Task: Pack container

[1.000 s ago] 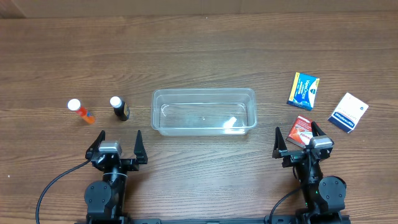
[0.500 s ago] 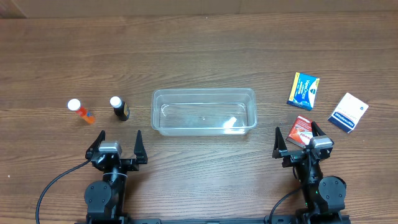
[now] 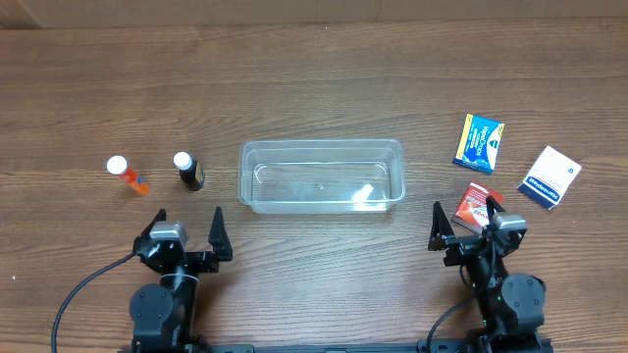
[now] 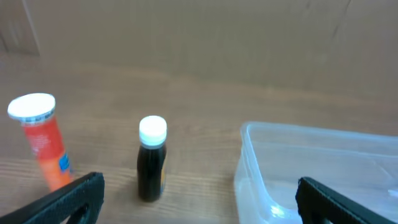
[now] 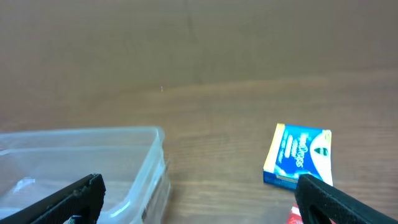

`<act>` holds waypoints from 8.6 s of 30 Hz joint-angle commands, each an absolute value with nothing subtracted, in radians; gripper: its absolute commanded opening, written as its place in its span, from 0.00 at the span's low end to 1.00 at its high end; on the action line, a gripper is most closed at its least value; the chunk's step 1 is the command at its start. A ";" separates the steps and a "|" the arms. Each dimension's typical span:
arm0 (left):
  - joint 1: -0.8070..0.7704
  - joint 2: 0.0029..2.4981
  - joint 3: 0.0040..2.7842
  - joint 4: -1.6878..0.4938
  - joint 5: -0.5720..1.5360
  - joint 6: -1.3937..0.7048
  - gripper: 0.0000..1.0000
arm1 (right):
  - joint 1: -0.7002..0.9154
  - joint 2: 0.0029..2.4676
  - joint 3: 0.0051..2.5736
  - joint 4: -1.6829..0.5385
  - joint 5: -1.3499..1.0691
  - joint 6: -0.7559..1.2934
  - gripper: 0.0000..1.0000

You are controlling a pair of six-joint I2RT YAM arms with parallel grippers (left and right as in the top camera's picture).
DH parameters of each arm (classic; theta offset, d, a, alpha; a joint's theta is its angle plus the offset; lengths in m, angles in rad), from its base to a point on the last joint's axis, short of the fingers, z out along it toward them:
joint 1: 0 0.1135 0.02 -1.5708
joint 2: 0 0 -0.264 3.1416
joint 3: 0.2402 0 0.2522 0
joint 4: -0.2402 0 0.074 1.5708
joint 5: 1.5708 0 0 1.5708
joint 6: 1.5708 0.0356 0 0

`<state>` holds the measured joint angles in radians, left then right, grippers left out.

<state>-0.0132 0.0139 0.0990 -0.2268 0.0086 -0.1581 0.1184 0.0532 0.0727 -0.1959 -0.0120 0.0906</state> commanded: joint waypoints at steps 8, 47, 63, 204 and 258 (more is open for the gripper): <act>-0.014 0.622 0.828 -0.580 0.020 -0.188 1.00 | 0.116 0.725 0.748 -0.506 -0.040 0.168 1.00; 0.085 1.842 1.442 -0.957 -0.010 -0.108 0.68 | 0.116 1.203 1.132 -0.948 -0.047 0.168 1.00; 0.084 1.842 1.442 -0.996 -0.011 -0.108 0.29 | 0.116 1.203 1.132 -0.949 -0.047 0.168 1.00; -0.336 1.822 1.487 -1.218 -0.017 -0.449 0.24 | 0.116 1.263 1.132 -0.953 -0.047 0.169 1.00; -0.117 1.374 1.768 -1.381 -0.130 -0.397 1.00 | -0.136 2.168 1.633 -1.003 0.050 0.097 1.00</act>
<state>-0.1234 1.3712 1.7588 -1.3838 -0.1188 -0.4152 -0.1368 2.1536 1.6577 -1.0199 0.0551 0.1032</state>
